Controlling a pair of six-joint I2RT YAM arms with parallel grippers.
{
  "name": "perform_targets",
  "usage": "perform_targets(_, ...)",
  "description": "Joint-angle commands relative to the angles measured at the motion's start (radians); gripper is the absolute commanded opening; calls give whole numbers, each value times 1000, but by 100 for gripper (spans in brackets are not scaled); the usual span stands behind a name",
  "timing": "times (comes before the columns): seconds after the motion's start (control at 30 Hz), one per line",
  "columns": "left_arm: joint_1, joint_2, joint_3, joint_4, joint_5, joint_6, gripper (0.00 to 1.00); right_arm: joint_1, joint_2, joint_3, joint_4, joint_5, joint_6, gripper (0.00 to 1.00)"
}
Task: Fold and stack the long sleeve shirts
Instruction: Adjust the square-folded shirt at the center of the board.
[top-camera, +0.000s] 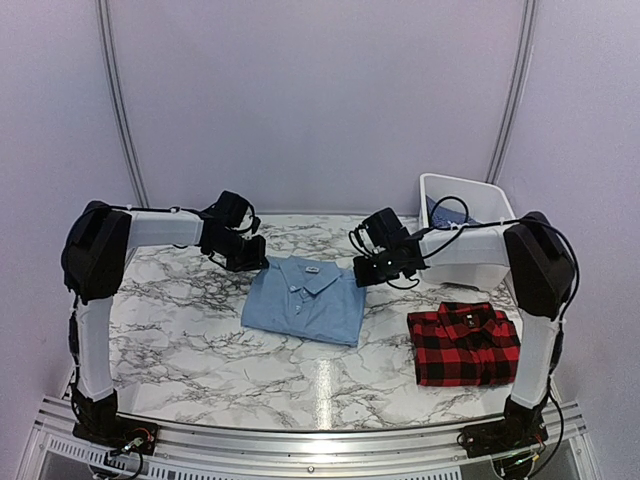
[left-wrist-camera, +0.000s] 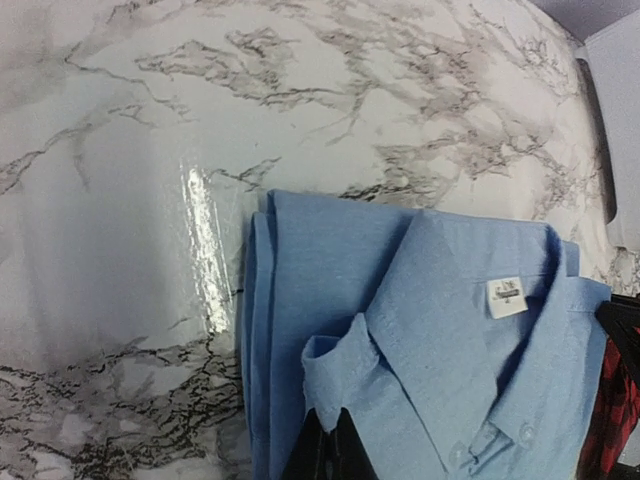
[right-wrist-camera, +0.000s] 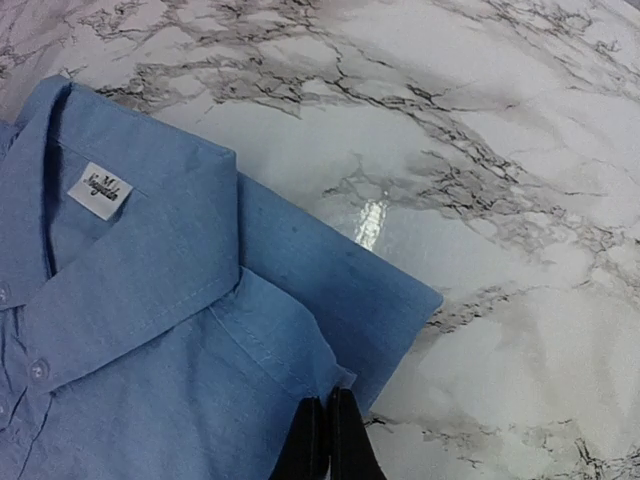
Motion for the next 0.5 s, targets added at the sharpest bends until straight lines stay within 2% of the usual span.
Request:
perform_targets(0.0, 18, 72, 35, 1, -5, 15, 5, -22, 41, 4, 14, 35, 22, 0)
perform_targets(0.47, 30, 61, 79, 2, 22, 16, 9, -26, -30, -79, 39, 63, 45, 0)
